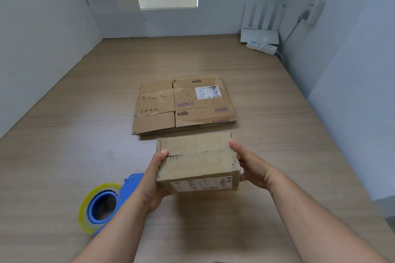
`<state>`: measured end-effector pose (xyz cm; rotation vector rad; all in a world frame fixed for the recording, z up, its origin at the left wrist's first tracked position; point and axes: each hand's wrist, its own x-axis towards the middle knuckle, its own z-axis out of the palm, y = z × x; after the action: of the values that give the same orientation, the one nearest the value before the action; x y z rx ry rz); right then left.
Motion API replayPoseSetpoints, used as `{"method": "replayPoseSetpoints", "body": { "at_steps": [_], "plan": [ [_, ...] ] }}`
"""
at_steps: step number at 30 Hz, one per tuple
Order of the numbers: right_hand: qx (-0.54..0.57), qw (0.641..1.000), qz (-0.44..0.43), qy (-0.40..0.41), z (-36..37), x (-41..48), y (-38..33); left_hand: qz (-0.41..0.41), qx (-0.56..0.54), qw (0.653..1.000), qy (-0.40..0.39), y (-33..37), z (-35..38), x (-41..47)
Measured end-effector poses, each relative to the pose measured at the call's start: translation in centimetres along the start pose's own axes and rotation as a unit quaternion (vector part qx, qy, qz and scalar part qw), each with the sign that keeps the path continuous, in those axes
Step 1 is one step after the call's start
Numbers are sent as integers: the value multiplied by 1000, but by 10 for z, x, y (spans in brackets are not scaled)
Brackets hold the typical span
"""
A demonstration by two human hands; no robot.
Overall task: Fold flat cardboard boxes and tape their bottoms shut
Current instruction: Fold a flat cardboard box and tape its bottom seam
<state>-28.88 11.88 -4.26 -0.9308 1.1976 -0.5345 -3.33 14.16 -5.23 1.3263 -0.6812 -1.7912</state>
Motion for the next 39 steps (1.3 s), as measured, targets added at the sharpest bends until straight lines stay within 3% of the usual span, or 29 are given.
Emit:
{"method": "replayPoseSetpoints", "body": {
  "at_steps": [5,9,13,18,21,24,26,37,39],
  "plan": [
    [55,996,5,72,-6,13,22,-44,107,992,42,-22,12,8],
    [30,991,-28,129,-10,18,30,10,180,980,87,-23,19,12],
    [-78,978,-87,175,-17,14,33,78,199,969,123,-23,19,7],
    [-122,970,-108,179,-14,17,36,175,334,918,121,-33,32,-1],
    [-98,968,-138,186,-9,8,29,177,357,906,142,-30,30,4],
    [-65,975,-153,144,-3,-5,22,179,370,900,145,-25,27,8],
    [-136,970,-151,132,2,-8,22,181,370,900,140,-23,28,9],
    [-179,951,-166,192,17,-17,30,175,406,894,74,-16,16,10],
    [-178,951,-164,195,17,-17,30,208,403,883,121,-11,6,0]
  ]
}}
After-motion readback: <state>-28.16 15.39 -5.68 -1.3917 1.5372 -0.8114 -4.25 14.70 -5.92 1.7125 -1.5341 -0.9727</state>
